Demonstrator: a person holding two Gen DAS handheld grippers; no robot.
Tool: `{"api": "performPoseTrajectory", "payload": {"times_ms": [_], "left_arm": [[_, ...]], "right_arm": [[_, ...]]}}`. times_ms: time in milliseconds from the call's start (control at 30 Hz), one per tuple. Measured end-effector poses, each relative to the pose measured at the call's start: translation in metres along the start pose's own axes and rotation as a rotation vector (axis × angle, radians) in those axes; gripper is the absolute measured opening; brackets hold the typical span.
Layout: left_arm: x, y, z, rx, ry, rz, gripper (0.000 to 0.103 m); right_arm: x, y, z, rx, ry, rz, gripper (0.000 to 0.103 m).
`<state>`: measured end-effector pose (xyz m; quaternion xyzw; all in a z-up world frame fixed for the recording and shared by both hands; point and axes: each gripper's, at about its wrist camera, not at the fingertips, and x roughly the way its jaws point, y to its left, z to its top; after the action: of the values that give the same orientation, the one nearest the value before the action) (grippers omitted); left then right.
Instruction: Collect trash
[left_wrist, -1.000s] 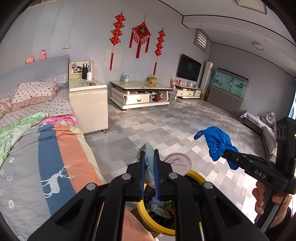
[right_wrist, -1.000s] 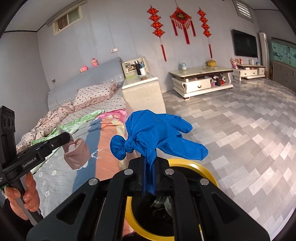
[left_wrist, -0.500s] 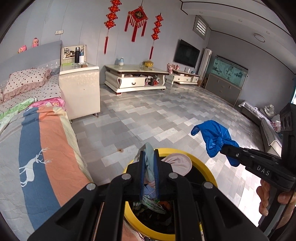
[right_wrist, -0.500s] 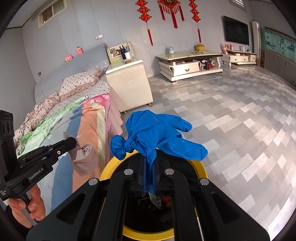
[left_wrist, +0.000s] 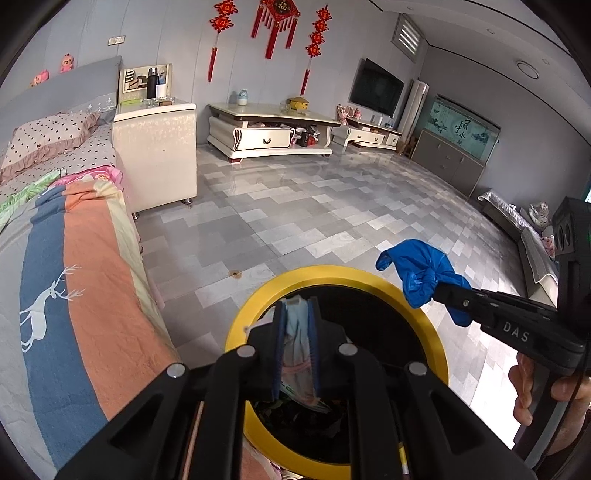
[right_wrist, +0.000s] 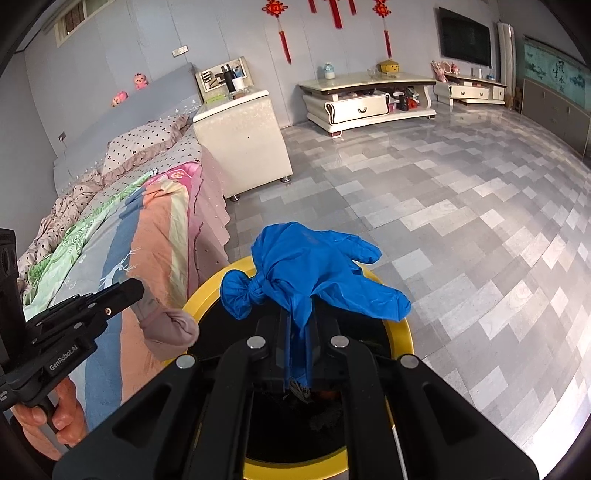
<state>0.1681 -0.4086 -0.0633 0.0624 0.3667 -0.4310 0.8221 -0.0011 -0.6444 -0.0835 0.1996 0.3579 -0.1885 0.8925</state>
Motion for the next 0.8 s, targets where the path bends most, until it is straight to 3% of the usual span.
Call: {"api": "performPoseTrajectory", "payload": {"times_ms": [67, 133, 200, 233, 533, 800], "left_arm": [[-0.002, 0.000, 0.000, -0.002, -0.002, -0.002, 0.012], [-0.005, 0.001, 0.000, -0.007, -0.005, -0.001, 0.022], [-0.010, 0.002, -0.001, -0.007, -0.017, 0.008, 0.034], [-0.013, 0.003, -0.001, -0.009, -0.021, 0.010, 0.035], [-0.038, 0.017, -0.013, -0.030, -0.035, 0.049, 0.037], [-0.068, 0.046, -0.020, -0.068, -0.058, 0.098, 0.037]], "right_arm": [[-0.001, 0.001, 0.000, 0.006, -0.001, -0.005, 0.007], [-0.001, 0.000, 0.001, 0.012, -0.004, -0.006, 0.011], [-0.001, -0.001, 0.000, 0.015, -0.007, -0.005, 0.029], [-0.002, 0.000, 0.000, 0.019, -0.010, -0.008, 0.032], [-0.005, 0.008, -0.008, 0.013, -0.006, -0.008, 0.033], [-0.009, 0.038, -0.014, -0.024, 0.000, 0.016, 0.033]]}}
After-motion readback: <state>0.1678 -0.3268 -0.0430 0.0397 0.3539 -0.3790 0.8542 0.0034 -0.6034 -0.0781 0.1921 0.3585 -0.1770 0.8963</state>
